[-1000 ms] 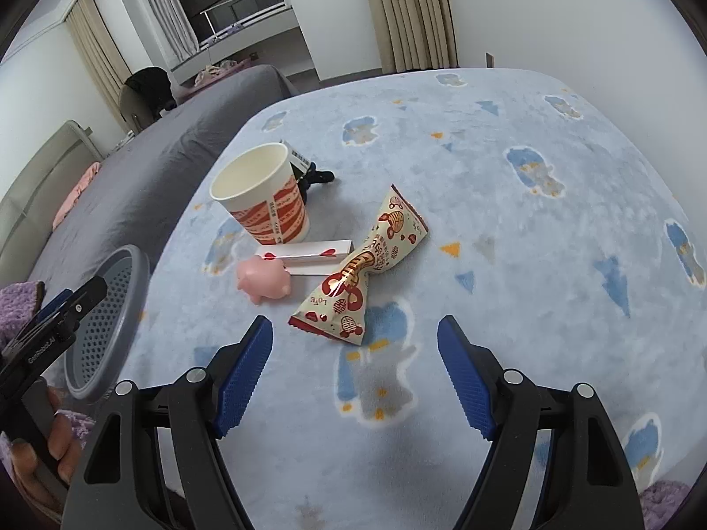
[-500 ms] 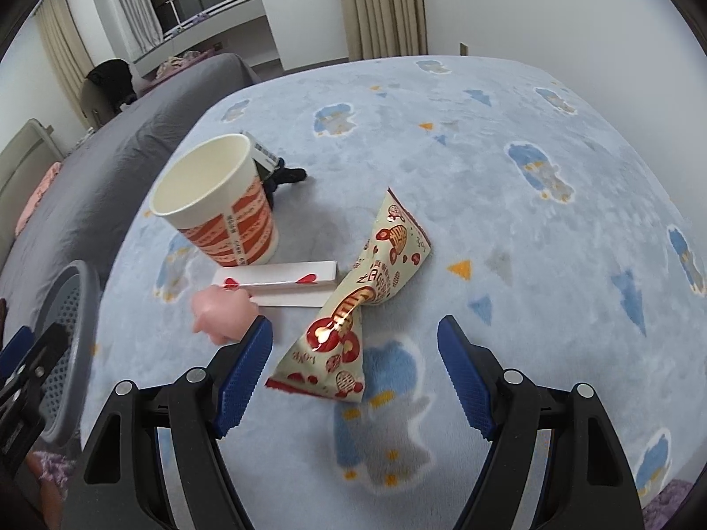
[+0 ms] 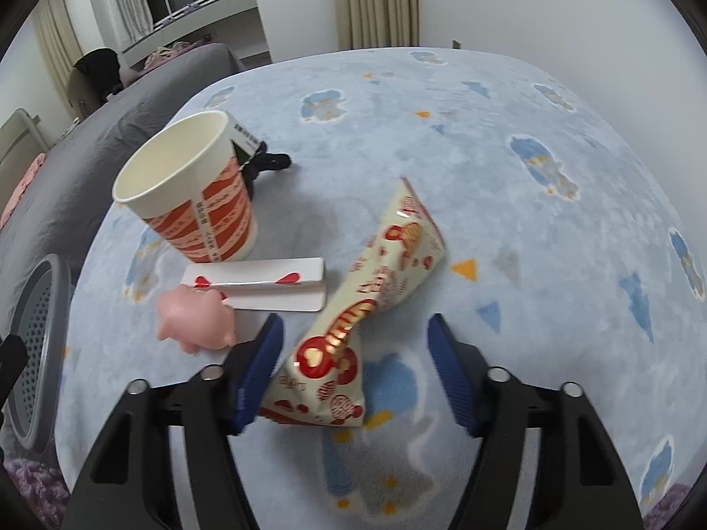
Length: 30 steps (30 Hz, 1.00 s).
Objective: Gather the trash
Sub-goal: 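Grasp the red-and-white snack wrapper with the right tool, then close the left tool on the pink pig toy while the right tool holds the wrapper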
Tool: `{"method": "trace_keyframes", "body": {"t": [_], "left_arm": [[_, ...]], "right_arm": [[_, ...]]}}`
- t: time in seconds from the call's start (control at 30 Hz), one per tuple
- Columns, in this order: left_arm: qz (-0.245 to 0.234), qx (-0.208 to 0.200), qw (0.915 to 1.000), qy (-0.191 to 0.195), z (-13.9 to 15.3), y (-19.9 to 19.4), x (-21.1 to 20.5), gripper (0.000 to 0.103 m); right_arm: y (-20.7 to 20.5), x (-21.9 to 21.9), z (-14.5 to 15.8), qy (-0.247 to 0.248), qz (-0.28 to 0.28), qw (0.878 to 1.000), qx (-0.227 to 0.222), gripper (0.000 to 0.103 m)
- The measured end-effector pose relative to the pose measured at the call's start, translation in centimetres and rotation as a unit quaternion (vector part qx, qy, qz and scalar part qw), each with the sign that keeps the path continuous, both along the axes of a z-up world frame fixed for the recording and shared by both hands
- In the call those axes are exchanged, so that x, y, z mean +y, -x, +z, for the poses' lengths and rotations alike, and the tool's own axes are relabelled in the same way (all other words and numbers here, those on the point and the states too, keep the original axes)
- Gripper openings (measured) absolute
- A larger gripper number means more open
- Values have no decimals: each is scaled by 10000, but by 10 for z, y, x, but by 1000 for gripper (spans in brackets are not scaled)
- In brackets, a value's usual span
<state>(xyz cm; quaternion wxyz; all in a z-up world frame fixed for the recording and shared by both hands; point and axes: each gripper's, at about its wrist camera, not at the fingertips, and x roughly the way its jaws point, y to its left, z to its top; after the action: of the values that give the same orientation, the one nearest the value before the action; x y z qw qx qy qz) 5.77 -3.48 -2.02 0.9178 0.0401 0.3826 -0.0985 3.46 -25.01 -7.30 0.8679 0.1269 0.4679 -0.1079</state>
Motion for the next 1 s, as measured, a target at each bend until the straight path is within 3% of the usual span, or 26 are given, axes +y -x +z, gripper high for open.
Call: {"method": "trace_keyframes", "body": {"t": [0.13,0.27,0.73,1.0], "left_arm": [[-123,25,9999,24,-2,3,-7,91],[-233,15,9997,37,-3,7,-14,92],[-650,27,9978,-105,-16,19,-52,92],[-907,365,9952,-20,-31,13,-86,92]], "right_arm": [[3,5,5,-39,216,9998,-34,29],[12,1,9,-174,250,9995,-99,24],[64,-35,34,-450,220,9973,-543,24],[76,-41,39,-512,385,9952,-745,24]]}}
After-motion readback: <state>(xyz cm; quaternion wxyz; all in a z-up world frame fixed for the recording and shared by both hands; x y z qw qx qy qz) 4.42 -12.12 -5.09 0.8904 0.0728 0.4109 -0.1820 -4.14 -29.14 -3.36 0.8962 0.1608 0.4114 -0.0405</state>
